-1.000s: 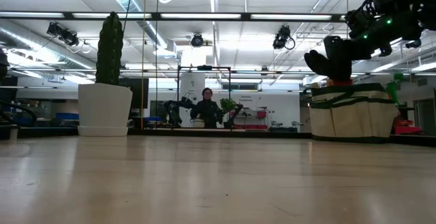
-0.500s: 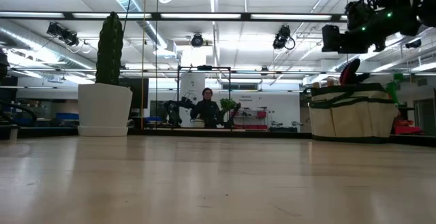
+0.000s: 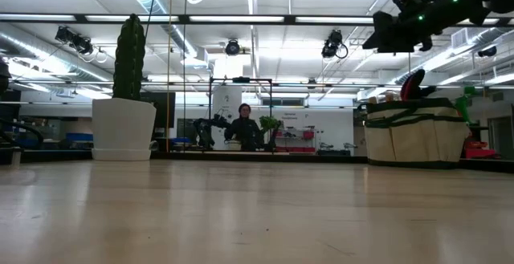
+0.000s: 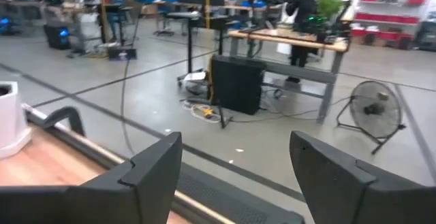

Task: Pick & Place Garden tools in Gardening bag
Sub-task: Return to Home Position

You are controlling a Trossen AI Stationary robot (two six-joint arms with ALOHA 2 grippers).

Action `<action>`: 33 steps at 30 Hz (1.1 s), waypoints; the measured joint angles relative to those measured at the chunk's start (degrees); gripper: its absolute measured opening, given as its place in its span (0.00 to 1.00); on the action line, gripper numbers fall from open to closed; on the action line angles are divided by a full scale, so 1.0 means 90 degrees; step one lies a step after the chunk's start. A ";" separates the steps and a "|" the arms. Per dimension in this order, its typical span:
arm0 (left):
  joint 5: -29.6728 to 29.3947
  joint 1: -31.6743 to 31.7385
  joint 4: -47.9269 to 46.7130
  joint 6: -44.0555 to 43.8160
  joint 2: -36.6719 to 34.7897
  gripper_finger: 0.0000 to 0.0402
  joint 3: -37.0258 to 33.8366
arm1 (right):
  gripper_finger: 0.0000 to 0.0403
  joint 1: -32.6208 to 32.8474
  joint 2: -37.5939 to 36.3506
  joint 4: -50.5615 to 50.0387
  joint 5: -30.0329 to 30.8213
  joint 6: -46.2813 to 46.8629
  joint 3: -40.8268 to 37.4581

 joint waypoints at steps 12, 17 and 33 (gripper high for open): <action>0.0667 0.0876 -0.0859 0.0144 -0.0391 0.01 -0.0034 | 0.68 0.0001 0.0550 0.0233 -0.0966 0.0001 0.0086; 0.0777 0.0995 -0.0639 0.0143 -0.0381 0.01 -0.0573 | 0.68 0.0115 0.0646 0.0246 -0.1108 0.0000 0.0086; 0.0773 0.0928 0.2310 0.0316 -0.0378 0.01 -0.2804 | 0.63 0.0334 0.0648 -0.1041 -0.1339 -0.0062 0.0904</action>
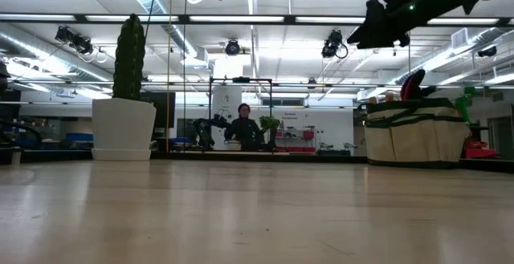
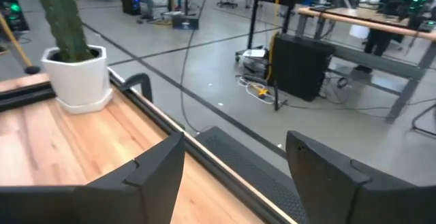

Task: Pick & Place Garden tools in Gardening bag
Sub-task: Return to Home Position

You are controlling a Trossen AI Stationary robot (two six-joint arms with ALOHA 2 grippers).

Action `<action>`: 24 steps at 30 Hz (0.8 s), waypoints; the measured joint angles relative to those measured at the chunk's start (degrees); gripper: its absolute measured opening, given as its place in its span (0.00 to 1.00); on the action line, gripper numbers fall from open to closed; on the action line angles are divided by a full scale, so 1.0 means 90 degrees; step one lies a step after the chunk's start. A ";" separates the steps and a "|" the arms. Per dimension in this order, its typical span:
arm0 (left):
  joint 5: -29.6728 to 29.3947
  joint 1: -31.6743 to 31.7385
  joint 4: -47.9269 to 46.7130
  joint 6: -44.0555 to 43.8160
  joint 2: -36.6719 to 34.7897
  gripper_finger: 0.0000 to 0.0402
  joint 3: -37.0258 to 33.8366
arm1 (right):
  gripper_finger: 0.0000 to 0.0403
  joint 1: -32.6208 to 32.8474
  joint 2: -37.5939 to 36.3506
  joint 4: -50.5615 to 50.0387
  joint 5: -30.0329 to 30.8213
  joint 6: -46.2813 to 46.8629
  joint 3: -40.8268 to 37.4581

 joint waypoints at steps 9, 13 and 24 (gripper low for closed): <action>-0.0020 -0.0133 0.1156 -0.0079 -0.0097 0.01 -0.1123 | 0.54 0.0002 0.0000 -0.0861 -0.0102 -0.0010 0.0704; -0.0023 -0.0166 0.2020 -0.0309 -0.0168 0.01 -0.1712 | 0.50 0.0002 -0.0002 -0.0969 -0.0103 -0.0010 0.0782; -0.0025 -0.0469 0.2603 -0.0443 -0.0180 0.01 -0.2194 | 0.37 0.0000 0.0000 -0.1017 -0.0458 -0.0029 0.0784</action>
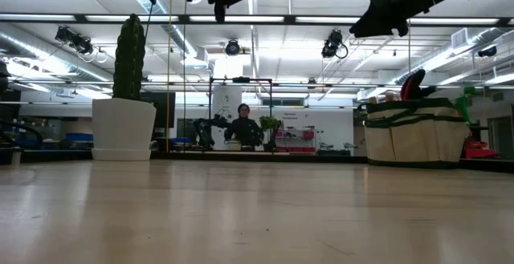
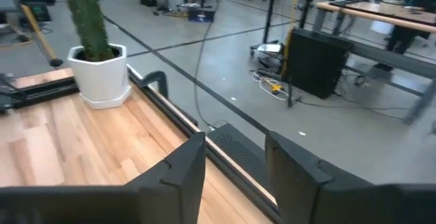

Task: Pick & Place Garden tools in Gardening bag
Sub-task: Return to Home Position

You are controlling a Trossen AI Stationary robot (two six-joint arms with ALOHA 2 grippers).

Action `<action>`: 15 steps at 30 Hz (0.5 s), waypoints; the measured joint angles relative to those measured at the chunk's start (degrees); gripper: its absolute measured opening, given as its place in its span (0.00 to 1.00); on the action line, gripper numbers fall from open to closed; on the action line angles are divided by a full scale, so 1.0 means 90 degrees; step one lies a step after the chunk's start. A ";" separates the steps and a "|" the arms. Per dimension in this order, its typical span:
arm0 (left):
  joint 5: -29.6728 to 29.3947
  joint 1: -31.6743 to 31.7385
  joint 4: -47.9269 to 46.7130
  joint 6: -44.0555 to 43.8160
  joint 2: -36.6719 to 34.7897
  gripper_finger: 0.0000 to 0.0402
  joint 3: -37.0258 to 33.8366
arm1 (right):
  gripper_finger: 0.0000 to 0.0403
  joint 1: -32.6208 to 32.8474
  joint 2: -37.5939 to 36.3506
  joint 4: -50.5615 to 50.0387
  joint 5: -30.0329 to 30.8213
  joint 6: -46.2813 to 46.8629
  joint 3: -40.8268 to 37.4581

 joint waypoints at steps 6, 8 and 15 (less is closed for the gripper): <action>-0.0067 -0.0272 0.0049 0.0000 0.0000 0.01 -0.0014 | 0.28 0.0013 0.0000 0.0114 -0.0657 0.0037 0.0000; -0.0097 -0.0328 0.0044 -0.0002 0.0000 0.02 -0.0014 | 0.24 0.0067 -0.0002 0.0122 -0.0797 0.0039 0.0000; -0.0149 -0.0420 0.0027 -0.0028 0.0000 0.06 -0.0014 | 0.10 0.0342 -0.0002 0.0127 -0.0793 0.0039 0.0000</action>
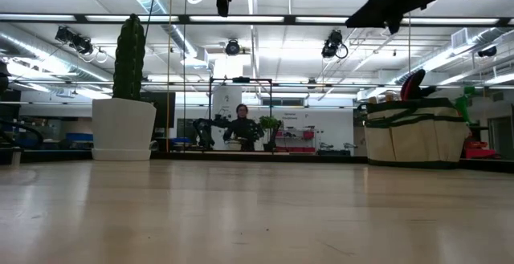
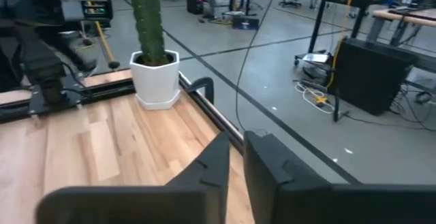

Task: Pick & Place Garden tools in Gardening bag
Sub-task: Return to Home Position

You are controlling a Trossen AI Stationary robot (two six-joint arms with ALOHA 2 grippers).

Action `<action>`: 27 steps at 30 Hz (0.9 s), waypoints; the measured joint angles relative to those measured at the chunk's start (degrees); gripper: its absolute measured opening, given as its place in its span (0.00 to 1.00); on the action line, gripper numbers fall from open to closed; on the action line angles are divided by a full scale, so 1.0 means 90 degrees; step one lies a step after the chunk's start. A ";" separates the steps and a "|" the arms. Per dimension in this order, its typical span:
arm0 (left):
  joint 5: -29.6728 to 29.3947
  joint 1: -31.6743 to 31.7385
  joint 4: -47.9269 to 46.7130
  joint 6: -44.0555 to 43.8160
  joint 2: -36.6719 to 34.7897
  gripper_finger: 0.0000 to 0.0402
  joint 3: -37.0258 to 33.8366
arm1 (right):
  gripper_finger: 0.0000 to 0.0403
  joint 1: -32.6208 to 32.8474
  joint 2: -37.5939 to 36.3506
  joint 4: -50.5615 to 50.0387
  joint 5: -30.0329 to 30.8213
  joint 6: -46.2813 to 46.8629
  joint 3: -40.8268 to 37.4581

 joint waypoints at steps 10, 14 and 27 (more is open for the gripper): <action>0.0367 -0.0003 -0.0002 -0.0040 0.0000 0.05 0.0000 | 0.01 0.0546 0.0000 0.0011 0.0285 0.0047 0.0000; 0.0363 0.0001 -0.0002 -0.0038 0.0000 0.05 0.0000 | 0.00 0.0826 0.0000 0.0140 0.0449 0.0032 0.0000; 0.0363 -0.0001 -0.0002 -0.0038 0.0000 0.06 0.0000 | 0.00 0.1751 0.0000 0.0427 0.0898 -0.0017 0.0000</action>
